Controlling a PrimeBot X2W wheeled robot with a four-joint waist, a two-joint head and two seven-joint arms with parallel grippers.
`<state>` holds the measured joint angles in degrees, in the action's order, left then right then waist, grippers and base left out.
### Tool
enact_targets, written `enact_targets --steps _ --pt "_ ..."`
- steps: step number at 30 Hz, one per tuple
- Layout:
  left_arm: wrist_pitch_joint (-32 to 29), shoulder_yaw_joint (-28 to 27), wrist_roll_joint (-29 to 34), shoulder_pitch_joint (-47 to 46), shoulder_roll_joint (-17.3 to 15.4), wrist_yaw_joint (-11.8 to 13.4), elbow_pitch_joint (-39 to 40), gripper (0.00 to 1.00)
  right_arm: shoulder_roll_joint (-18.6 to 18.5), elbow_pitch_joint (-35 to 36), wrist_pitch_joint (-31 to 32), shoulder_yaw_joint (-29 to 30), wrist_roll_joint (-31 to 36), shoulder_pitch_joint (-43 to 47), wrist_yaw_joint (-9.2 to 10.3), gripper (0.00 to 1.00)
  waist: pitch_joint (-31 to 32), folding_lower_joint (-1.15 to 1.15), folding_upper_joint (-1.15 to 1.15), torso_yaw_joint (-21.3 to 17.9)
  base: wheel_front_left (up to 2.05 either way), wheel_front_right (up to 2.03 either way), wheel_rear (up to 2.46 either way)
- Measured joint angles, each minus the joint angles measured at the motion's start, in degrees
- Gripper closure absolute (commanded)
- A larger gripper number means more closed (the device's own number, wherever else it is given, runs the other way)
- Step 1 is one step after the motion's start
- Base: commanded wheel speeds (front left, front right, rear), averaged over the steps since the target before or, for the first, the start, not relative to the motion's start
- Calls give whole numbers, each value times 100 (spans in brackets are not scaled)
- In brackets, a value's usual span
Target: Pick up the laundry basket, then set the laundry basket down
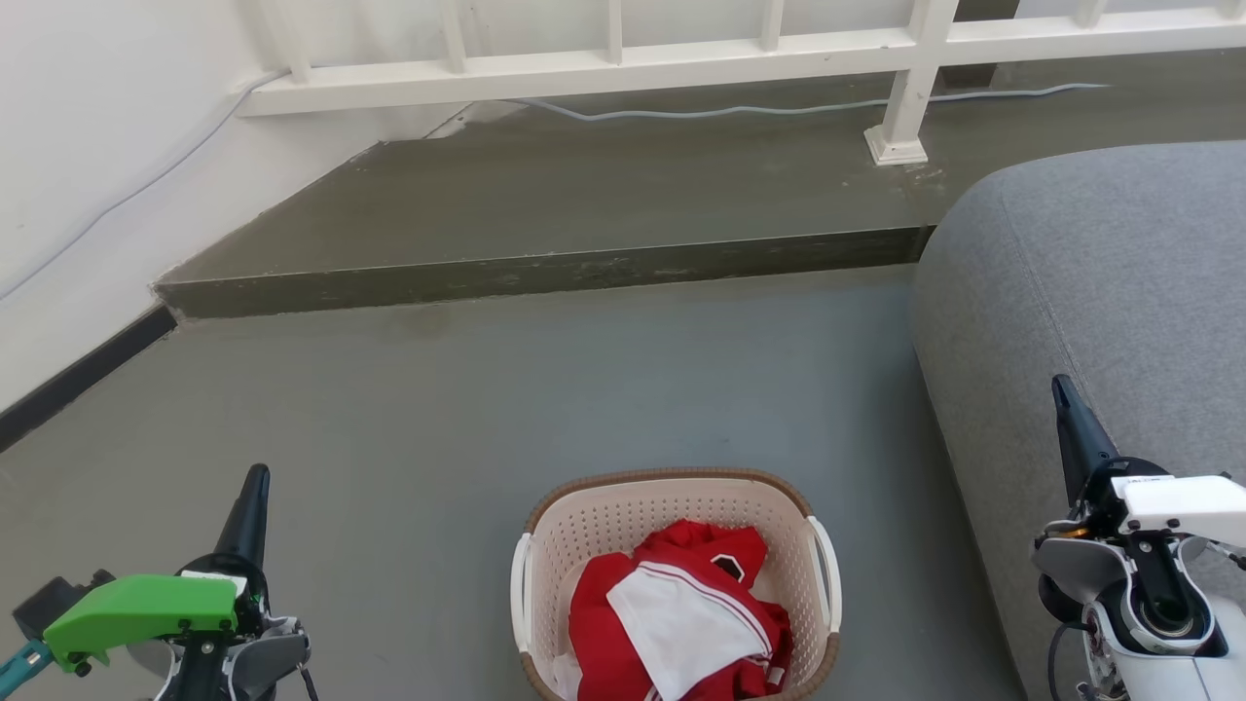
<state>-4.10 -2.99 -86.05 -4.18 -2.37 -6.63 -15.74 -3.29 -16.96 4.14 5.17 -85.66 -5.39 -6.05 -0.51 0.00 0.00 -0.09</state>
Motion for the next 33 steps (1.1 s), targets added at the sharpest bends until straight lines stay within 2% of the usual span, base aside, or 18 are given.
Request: enact_targets --steps 9,33 --pt "-191 -108 -570 -1 1 -43 -10 100 80 52 170 205 -612 4 -52 100 36 0 0 9 0 0 0" --pt "-191 -118 -603 -1 1 -43 -10 100 92 57 171 218 -619 7 -59 100 35 0 0 9 0 0 0"
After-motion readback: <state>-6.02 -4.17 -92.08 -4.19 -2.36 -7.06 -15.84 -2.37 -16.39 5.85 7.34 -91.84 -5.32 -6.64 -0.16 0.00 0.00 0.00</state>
